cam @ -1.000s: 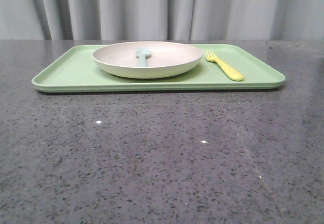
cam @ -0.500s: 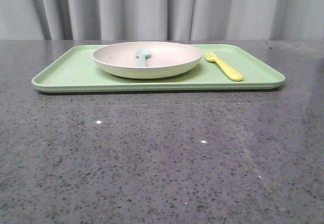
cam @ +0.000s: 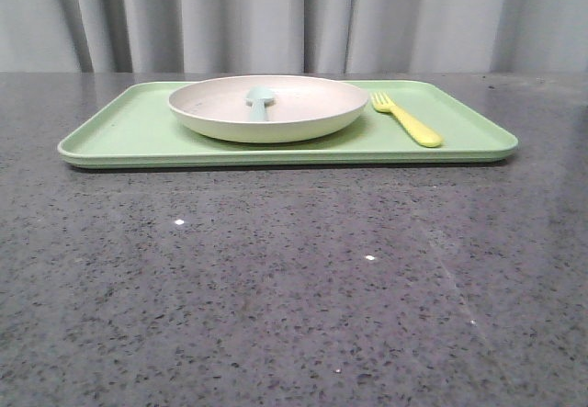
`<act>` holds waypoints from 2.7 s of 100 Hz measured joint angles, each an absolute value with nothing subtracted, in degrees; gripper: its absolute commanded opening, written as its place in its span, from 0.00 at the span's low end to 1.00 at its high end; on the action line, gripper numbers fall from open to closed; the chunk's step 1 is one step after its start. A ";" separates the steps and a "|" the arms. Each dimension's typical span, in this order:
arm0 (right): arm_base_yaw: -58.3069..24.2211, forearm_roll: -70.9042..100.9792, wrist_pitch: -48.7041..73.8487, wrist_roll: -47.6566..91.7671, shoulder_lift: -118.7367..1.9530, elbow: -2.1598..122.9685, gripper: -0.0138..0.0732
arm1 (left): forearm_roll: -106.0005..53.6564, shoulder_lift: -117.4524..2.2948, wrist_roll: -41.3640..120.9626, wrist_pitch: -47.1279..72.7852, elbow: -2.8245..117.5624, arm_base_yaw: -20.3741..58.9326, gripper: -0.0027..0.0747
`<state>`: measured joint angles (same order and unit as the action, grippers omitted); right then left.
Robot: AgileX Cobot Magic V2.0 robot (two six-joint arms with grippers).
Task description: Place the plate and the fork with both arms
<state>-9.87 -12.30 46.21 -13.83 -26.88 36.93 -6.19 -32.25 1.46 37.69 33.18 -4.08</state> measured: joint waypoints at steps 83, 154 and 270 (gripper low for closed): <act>-9.87 -12.03 46.01 -13.73 -26.88 36.93 0.02 | -6.19 -32.25 1.46 37.69 33.18 -4.08 0.01; -9.87 -12.03 46.01 -13.73 -26.75 36.93 0.02 | -6.19 -32.25 1.46 37.69 33.18 -4.08 0.01; -9.87 -12.03 46.01 -13.73 -26.75 36.93 0.02 | -1.79 0.13 1.46 3.47 0.09 -3.76 0.01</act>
